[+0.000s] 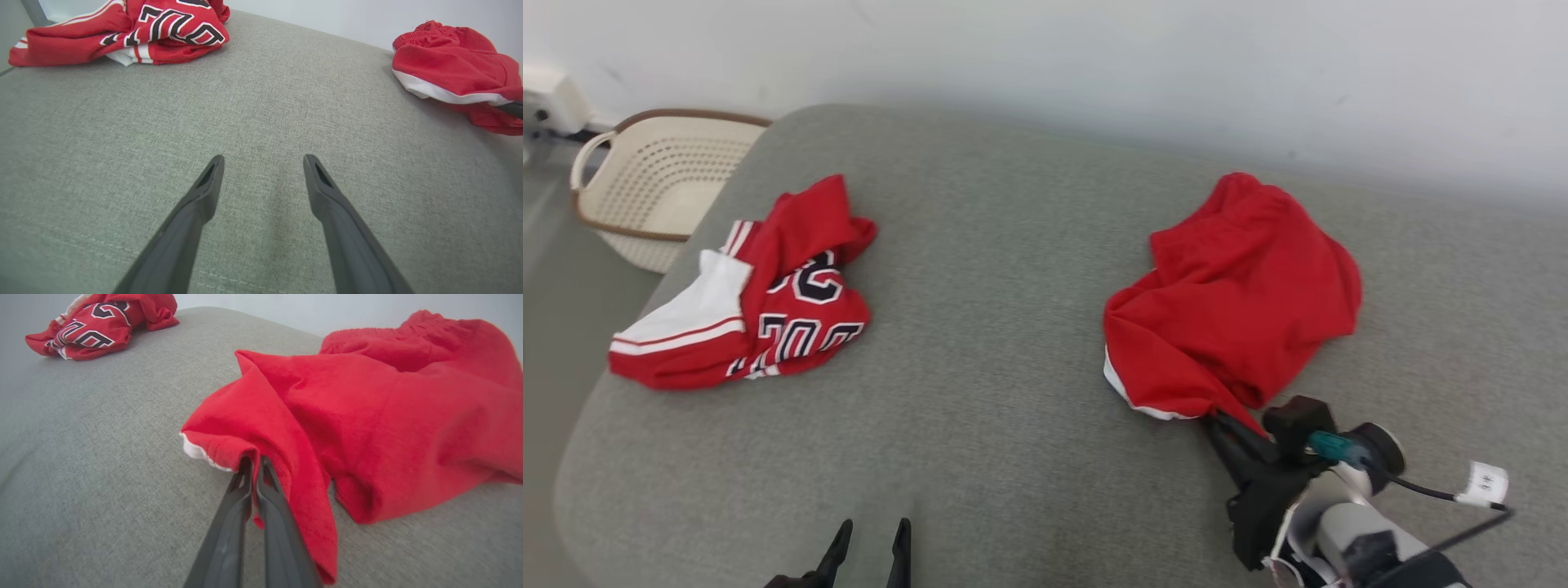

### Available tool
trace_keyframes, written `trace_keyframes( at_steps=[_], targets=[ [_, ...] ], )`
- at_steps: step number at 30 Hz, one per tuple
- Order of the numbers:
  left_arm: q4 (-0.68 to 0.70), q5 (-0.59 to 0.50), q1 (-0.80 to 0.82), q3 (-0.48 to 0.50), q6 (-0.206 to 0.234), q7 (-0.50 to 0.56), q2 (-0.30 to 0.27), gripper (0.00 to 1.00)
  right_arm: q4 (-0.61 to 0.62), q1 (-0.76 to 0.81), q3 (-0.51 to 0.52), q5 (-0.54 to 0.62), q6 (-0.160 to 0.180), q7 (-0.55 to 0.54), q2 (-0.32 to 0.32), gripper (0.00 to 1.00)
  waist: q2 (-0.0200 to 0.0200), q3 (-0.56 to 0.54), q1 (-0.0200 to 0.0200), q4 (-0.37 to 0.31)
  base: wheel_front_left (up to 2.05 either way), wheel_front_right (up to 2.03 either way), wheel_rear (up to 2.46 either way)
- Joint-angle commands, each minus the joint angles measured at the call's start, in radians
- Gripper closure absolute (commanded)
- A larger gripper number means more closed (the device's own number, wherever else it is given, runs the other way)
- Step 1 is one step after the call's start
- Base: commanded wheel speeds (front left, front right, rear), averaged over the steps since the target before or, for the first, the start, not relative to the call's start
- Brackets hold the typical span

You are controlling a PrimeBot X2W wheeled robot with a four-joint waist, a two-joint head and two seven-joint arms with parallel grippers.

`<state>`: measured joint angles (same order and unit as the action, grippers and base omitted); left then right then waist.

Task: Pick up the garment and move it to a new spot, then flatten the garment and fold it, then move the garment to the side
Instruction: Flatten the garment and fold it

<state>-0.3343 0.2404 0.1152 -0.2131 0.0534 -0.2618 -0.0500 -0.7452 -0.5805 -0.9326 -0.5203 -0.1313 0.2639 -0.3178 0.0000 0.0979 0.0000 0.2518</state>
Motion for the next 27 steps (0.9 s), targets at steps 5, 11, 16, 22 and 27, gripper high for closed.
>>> trace_keyframes(
  at_steps=[5,11,16,22,27],
  targets=[
    [0.003,-0.013,0.028,0.004,-0.006,-0.005,-0.001,0.0,0.115,0.102,0.116,0.045,0.001,0.001,-0.089,1.0,0.0,-0.009,0.0,-0.146,0.0,0.0,0.0],
    [-0.004,-0.015,0.045,0.008,-0.014,-0.005,-0.001,0.0,0.161,0.175,0.22,0.072,0.001,0.001,-0.152,1.0,0.0,-0.005,0.0,-0.246,0.0,0.0,0.0],
    [-0.005,-0.012,0.056,0.002,-0.017,-0.005,-0.001,0.0,0.161,0.211,0.301,0.081,0.001,0.001,-0.177,1.0,0.0,-0.005,0.0,-0.302,0.0,0.0,0.0],
    [-0.006,-0.022,0.075,-0.005,-0.024,-0.005,-0.001,0.0,0.139,0.229,0.377,0.084,0.001,0.001,-0.204,1.0,0.0,-0.006,0.0,-0.329,0.0,0.0,0.0],
    [-0.007,-0.022,0.09,-0.009,-0.029,-0.005,-0.001,0.0,0.141,0.221,0.468,0.074,0.001,0.001,-0.184,0.0,0.0,-0.007,0.0,-0.348,0.0,0.0,0.0]
  ],
)
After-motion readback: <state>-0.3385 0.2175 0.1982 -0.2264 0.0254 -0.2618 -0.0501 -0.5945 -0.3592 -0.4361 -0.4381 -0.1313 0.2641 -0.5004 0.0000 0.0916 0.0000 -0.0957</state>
